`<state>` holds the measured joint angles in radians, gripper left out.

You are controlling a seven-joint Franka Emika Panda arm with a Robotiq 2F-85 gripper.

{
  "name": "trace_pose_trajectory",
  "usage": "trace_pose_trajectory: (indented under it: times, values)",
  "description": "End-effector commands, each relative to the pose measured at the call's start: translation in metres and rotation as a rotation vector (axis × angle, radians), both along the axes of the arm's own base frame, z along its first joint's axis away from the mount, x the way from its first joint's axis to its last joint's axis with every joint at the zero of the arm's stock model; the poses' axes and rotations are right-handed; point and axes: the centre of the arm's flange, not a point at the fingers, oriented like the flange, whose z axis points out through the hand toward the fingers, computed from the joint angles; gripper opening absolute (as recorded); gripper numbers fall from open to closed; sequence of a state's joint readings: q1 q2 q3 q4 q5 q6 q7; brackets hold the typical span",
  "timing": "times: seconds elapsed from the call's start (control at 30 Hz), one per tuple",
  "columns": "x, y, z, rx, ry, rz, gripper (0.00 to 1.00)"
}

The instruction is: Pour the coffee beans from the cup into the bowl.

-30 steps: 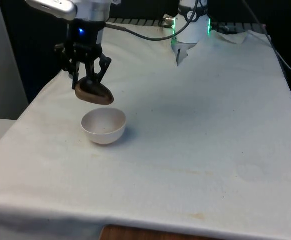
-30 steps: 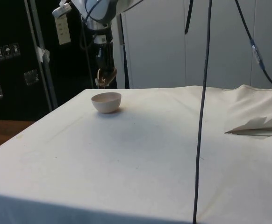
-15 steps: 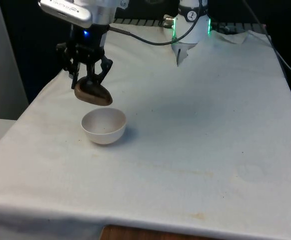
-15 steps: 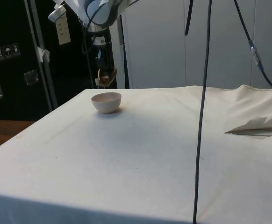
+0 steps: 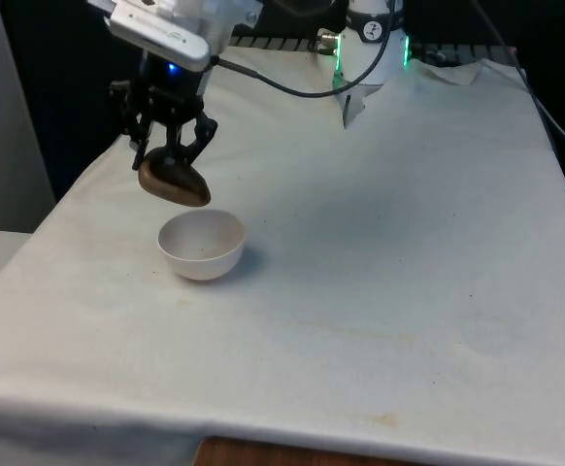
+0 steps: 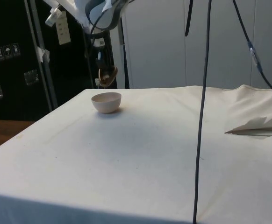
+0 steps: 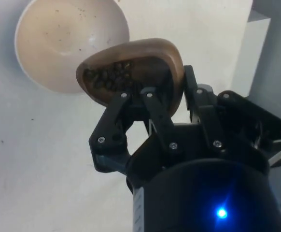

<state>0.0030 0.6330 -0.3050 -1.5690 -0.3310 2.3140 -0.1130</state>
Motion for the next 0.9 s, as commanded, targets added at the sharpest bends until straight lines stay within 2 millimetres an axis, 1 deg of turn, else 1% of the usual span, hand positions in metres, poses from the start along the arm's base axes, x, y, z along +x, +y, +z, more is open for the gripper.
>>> trace_pose_trajectory:
  times: [0.0,0.5,0.87]
  values:
    - [0.001,0.001,0.000,-0.016,0.005,-0.005,0.02]
    - [0.003,0.014,-0.001,-0.117,-0.004,-0.012,0.02]
    - [0.006,0.026,-0.005,-0.192,-0.008,-0.018,0.02]
